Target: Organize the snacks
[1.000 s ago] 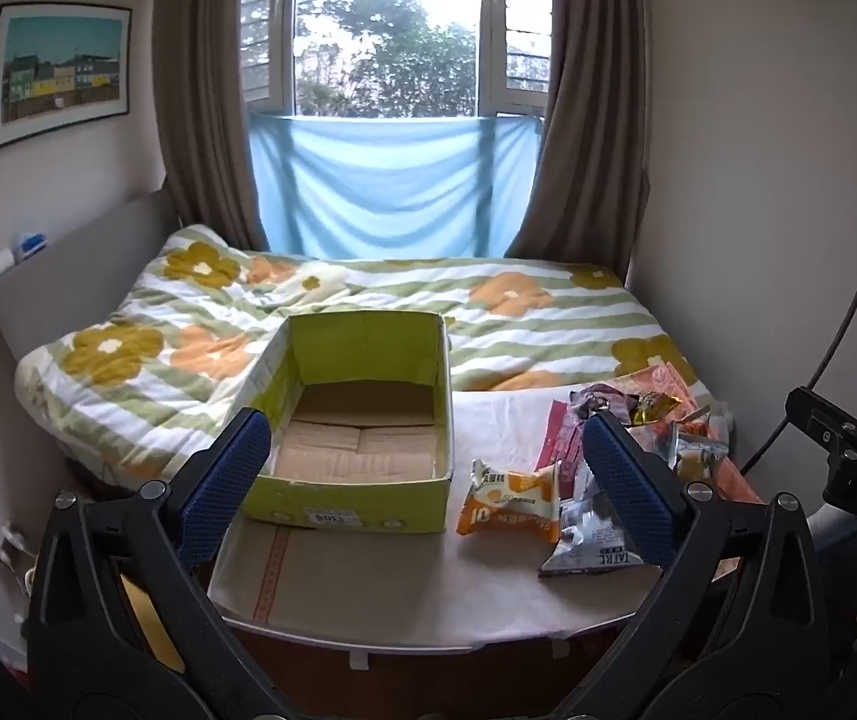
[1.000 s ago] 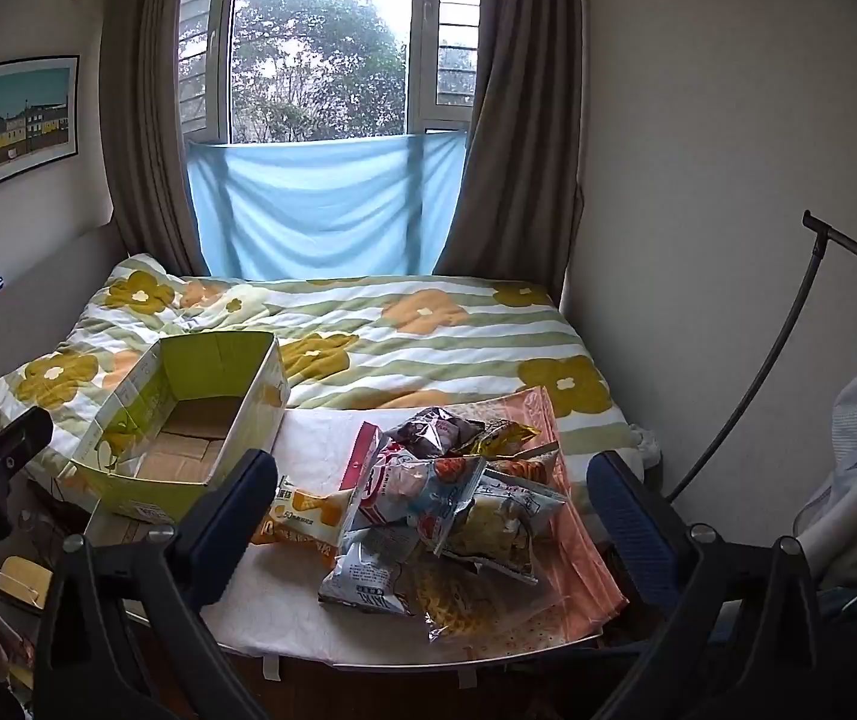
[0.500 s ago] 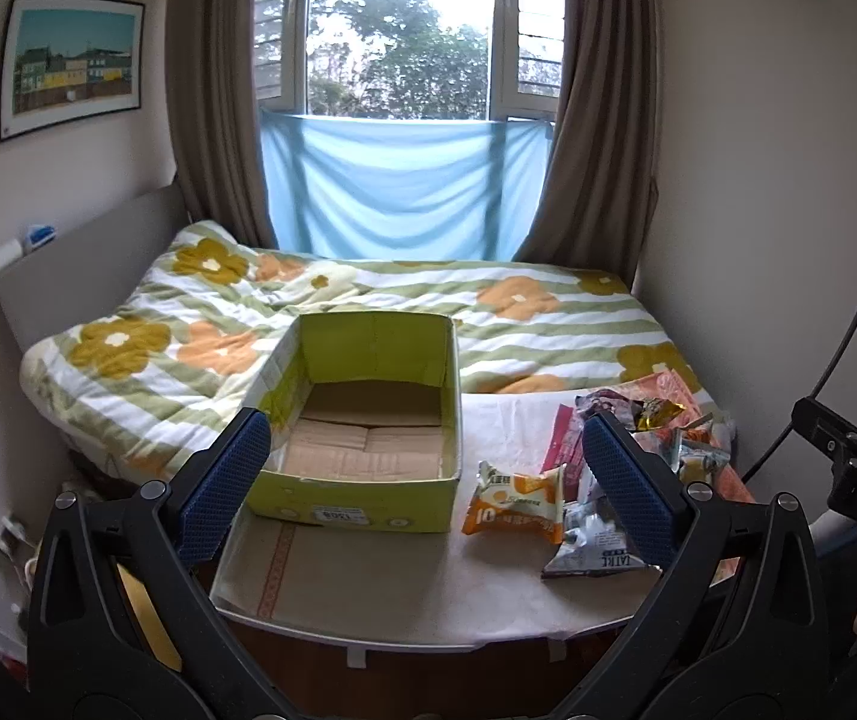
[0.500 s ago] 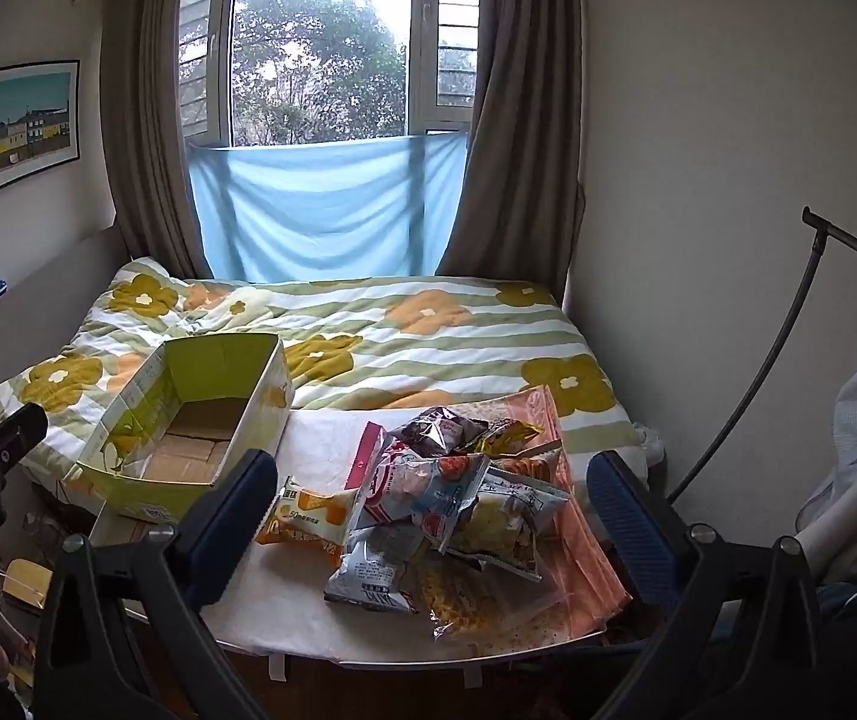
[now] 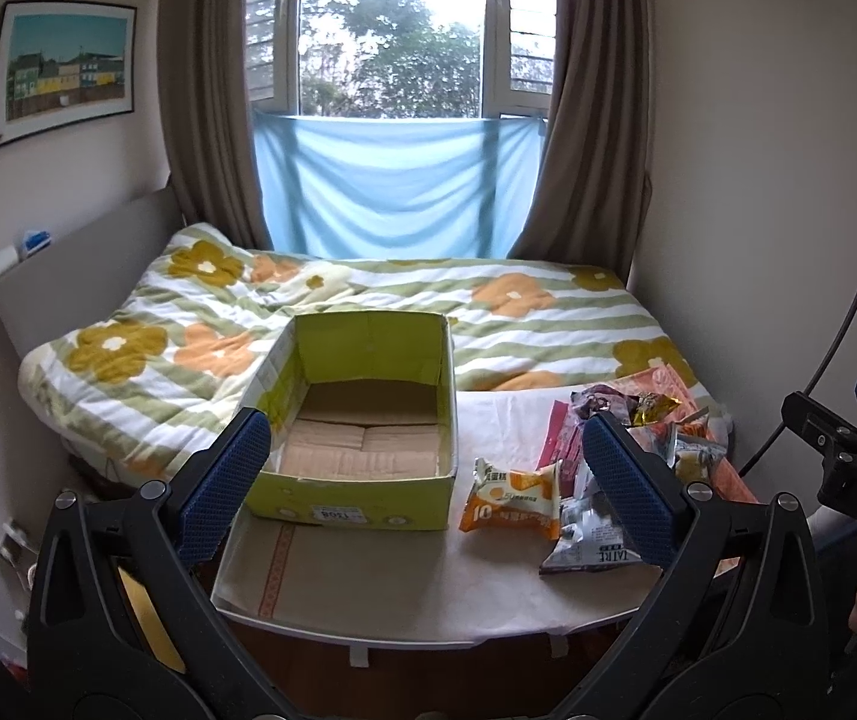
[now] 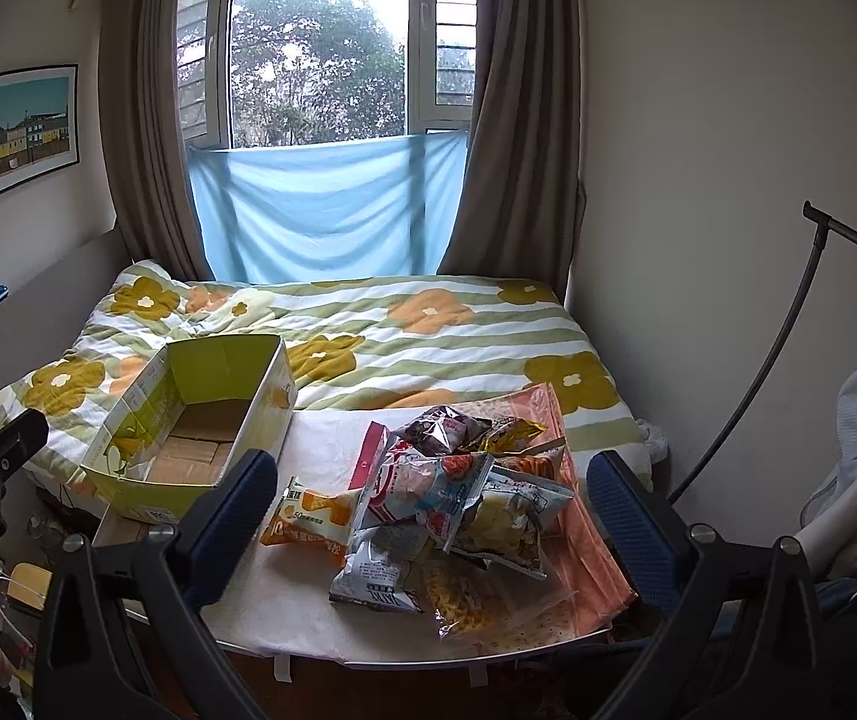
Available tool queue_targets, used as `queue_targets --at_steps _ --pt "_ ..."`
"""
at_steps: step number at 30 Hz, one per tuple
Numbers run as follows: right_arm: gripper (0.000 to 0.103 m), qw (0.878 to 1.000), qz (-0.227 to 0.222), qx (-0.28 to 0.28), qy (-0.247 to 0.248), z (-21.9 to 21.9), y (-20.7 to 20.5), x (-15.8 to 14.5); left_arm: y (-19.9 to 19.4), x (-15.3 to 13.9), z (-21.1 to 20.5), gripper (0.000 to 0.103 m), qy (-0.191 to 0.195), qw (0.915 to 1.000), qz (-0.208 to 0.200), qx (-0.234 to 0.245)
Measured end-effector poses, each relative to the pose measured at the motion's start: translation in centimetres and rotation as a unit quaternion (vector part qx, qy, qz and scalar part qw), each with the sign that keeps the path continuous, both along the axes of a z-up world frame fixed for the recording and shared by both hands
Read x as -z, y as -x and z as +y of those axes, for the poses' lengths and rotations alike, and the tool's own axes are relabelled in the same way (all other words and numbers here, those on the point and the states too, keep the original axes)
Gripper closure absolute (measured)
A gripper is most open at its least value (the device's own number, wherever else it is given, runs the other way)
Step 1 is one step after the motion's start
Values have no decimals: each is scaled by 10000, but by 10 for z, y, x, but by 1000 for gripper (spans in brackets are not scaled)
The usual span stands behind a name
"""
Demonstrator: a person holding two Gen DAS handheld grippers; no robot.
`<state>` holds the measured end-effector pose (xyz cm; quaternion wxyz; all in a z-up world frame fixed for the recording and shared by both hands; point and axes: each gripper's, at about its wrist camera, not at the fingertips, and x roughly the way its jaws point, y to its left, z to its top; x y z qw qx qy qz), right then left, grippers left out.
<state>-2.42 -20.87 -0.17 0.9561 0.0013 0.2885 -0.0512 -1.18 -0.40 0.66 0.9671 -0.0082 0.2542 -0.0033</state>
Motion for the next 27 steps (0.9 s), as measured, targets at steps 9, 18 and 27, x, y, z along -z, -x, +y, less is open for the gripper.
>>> queue_targets --at_steps 9,18,27 --pt "0 10000 27 -2 -10 2 0 0 1 0 1 0 21 10000 14 3" --pt "0 10000 26 2 -7 3 -1 5 0 0 1 0 15 10000 21 -10" --pt "0 10000 31 -3 -3 4 -1 4 1 0 1 0 15 10000 24 0"
